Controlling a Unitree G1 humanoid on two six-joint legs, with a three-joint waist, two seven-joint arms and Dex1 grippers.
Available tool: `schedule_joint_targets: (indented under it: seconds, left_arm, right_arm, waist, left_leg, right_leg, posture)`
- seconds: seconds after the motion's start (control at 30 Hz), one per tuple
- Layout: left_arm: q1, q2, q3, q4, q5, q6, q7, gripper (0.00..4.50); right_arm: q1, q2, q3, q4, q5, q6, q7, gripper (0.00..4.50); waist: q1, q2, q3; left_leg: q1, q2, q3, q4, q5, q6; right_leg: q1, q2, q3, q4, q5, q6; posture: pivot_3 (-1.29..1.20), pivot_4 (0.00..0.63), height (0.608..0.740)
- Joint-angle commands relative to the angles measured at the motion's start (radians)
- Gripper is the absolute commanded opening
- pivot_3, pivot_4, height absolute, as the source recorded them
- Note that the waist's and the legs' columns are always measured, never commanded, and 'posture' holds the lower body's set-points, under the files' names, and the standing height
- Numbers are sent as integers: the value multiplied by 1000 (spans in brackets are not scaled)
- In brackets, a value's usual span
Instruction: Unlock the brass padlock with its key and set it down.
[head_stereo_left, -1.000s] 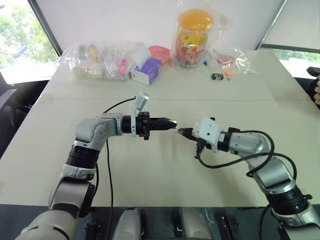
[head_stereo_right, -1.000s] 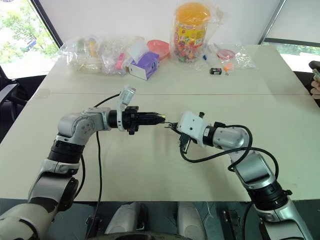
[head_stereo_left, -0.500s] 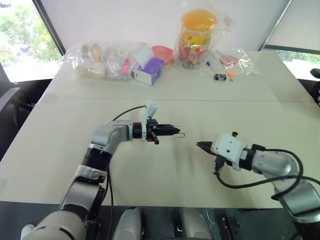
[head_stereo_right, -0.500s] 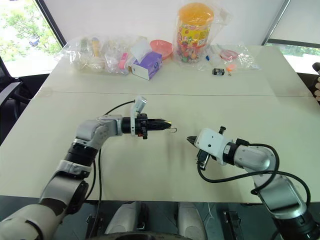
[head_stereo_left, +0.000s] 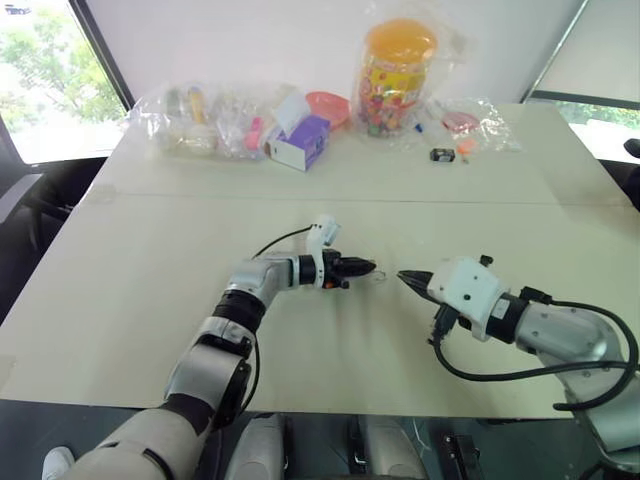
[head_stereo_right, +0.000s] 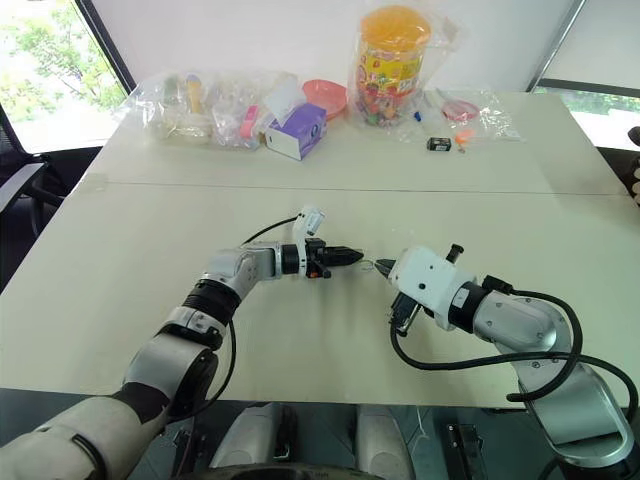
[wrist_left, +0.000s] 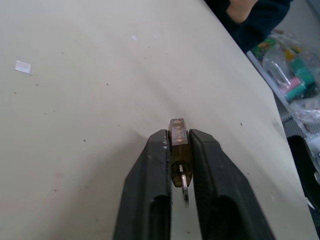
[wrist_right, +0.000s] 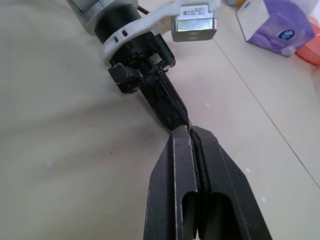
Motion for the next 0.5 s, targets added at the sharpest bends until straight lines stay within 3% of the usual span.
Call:
schedule_joint_targets:
  seconds: [0.03, 0.17, 0.37, 0.5]
  left_arm:
    - [13, 53, 3, -21, 36, -11, -30, 2319]
    - [66, 140, -28, -170, 61, -36, -91, 4299]
    - [187, 345, -58, -522, 39, -53, -241, 4299]
    - [222, 418, -64, -624, 39, -87, -291, 4299]
  right_arm:
    - [-5, -9, -24, -39, 6, -3, -7, 0]
    - [2, -25, -47, -29, 9, -10, 3, 0]
    - [13, -77, -98, 17, 11, -49, 44, 0]
    - [18, -114, -121, 47, 17, -67, 82, 0]
  waist:
    - [-2, 0, 0]
    - [-19, 0, 0]
    - [-22, 0, 0]
    - [0, 0, 0]
  left_leg:
    - [0, 1, 0, 0, 0, 0]
    - [1, 2, 0, 0, 0, 0]
    - [2, 4, -1, -1, 0, 0]
    - [1, 2, -1, 0, 0, 0]
  right_leg:
    - [0, 0, 0, 0, 0, 0]
    - [0, 1, 1, 1, 0, 0]
    - [0, 0, 2, 2, 0, 0]
    - [0, -1, 1, 1, 0, 0]
  posture:
    - [0, 150, 735]
    - [0, 150, 735]
    - [0, 150, 735]
    - [0, 150, 735]
